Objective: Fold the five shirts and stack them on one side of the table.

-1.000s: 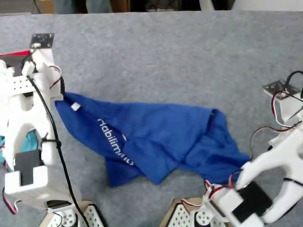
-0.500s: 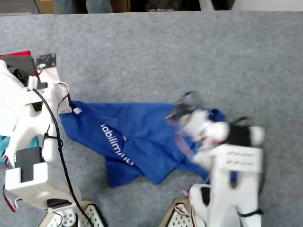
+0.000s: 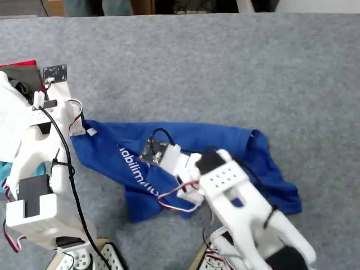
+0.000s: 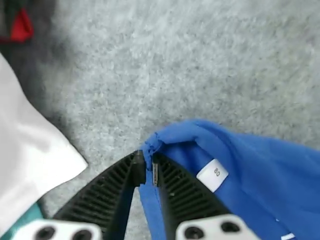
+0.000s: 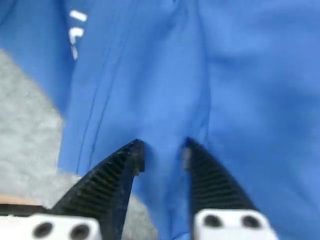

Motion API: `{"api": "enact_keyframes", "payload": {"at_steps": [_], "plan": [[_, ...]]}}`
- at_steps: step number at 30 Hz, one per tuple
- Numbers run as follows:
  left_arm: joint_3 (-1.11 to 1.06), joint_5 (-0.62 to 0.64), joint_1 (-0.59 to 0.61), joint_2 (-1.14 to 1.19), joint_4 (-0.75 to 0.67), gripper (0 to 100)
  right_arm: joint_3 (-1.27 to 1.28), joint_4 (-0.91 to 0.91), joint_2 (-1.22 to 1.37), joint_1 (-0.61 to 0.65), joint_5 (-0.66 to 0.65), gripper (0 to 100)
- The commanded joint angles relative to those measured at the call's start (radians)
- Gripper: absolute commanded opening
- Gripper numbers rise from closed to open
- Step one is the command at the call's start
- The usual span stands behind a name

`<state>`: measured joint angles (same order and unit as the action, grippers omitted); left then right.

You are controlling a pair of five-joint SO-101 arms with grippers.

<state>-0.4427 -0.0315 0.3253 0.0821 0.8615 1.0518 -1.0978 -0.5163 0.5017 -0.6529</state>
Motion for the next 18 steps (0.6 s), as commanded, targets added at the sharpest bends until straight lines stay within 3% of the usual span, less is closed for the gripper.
{"api": "enact_keyframes", "payload": {"at_steps": [1, 9, 18], "plan": [[0.005, 0.003, 0.024, -0.011, -0.012, 3, -0.117, 0.017, 0.088, -0.061, -0.009, 1.6], [0.007, 0.003, 0.024, -0.008, -0.014, 3, -0.449, -0.184, 0.131, -0.267, -0.18, 1.5], [-0.002, 0.003, -0.016, -0.002, -0.089, 3, -0.776, -0.252, 0.309, -0.354, -0.359, 1.5]]}}
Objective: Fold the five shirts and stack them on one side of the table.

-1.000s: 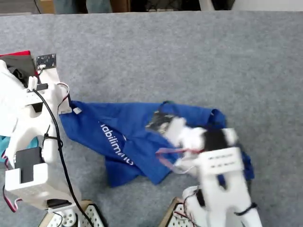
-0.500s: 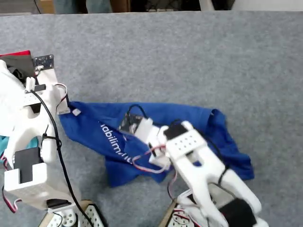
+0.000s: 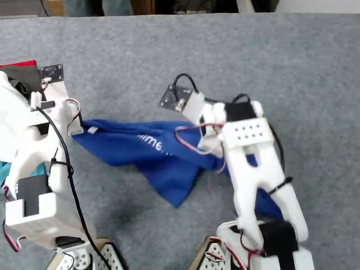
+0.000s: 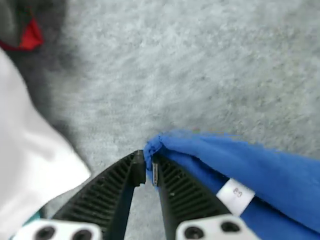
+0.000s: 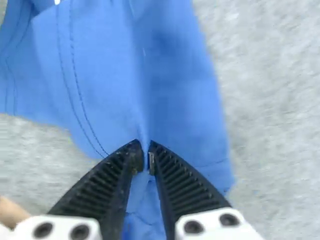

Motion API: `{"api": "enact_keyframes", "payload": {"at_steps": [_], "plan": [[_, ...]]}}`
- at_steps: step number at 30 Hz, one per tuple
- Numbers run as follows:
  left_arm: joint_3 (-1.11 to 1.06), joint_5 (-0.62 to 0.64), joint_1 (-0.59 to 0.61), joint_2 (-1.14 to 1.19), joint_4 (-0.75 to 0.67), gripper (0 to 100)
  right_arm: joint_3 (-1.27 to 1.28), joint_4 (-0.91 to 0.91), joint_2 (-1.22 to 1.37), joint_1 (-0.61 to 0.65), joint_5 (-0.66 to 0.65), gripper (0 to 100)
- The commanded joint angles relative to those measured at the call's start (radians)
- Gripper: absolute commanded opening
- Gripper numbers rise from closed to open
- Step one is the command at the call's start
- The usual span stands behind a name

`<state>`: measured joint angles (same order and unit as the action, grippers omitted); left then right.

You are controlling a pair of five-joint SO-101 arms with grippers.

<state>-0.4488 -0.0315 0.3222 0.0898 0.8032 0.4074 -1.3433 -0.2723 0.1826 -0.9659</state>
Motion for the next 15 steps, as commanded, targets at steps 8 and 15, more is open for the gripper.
{"api": "enact_keyframes", "payload": {"at_steps": [8, 15], "plan": [[0.004, 0.002, -0.018, -0.005, -0.034, 3, -0.593, -0.063, 0.464, -0.149, -0.212, 3.2], [0.073, 0.002, -0.018, 0.074, 0.0, 3, -1.178, -0.198, 0.892, -0.173, -0.114, 9.9]]}}
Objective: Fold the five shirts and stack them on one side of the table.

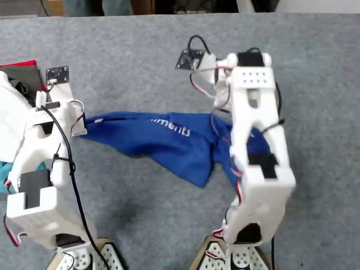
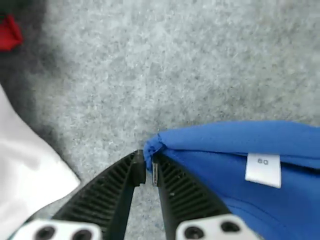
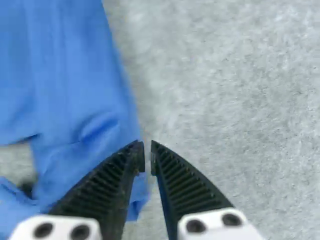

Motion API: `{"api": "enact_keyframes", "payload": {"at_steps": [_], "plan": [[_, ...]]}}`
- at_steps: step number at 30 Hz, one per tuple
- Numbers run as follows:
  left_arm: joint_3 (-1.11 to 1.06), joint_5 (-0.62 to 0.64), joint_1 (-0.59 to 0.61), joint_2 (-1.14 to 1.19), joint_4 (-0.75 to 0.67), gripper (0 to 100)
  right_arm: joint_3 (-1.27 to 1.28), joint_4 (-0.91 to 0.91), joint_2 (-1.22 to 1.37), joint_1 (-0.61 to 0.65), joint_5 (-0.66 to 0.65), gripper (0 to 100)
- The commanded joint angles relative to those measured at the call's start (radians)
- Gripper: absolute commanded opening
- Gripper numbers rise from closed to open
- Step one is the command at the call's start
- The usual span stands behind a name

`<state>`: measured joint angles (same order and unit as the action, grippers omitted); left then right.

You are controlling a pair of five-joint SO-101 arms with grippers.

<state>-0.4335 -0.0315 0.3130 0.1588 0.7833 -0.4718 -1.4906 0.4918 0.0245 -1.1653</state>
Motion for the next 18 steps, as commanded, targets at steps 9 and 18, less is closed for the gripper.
{"api": "enact_keyframes", "payload": {"at_steps": [9, 18], "plan": [[0.088, 0.0, -0.008, 0.031, 0.043, 3, -0.61, -0.282, 0.243, -0.029, 0.245, 11.6], [0.088, -0.02, -0.008, 0.029, 0.04, 3, 0.395, -0.221, -0.374, 0.048, -0.009, 7.8]]}}
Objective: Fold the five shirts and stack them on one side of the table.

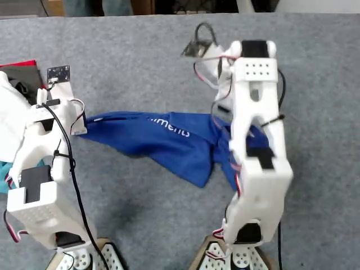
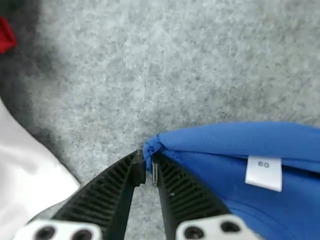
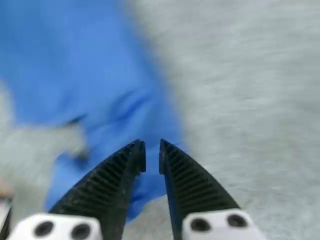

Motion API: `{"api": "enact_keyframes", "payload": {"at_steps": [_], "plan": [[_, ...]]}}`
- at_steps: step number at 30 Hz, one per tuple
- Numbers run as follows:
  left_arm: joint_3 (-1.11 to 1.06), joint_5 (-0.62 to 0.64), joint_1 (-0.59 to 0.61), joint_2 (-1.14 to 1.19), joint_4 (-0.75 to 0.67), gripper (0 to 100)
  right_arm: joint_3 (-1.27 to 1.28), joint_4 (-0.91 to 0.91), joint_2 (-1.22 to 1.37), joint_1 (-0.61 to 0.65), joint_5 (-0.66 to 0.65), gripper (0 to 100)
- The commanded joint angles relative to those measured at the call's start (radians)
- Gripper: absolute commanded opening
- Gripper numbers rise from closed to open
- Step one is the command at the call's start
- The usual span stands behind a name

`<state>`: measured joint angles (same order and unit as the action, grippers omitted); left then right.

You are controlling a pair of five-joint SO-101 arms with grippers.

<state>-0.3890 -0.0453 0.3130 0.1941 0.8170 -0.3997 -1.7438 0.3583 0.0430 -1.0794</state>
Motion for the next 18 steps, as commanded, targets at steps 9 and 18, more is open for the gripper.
{"api": "enact_keyframes", "payload": {"at_steps": [9, 18], "plan": [[0.045, -0.006, -0.01, -0.008, 0.009, 3, 0.765, 0.33, -0.469, 0.15, -0.075, 19.1], [0.045, -0.008, -0.01, -0.008, 0.011, 3, 0.661, 0.508, -0.193, 0.089, 0.092, 13.2]]}}
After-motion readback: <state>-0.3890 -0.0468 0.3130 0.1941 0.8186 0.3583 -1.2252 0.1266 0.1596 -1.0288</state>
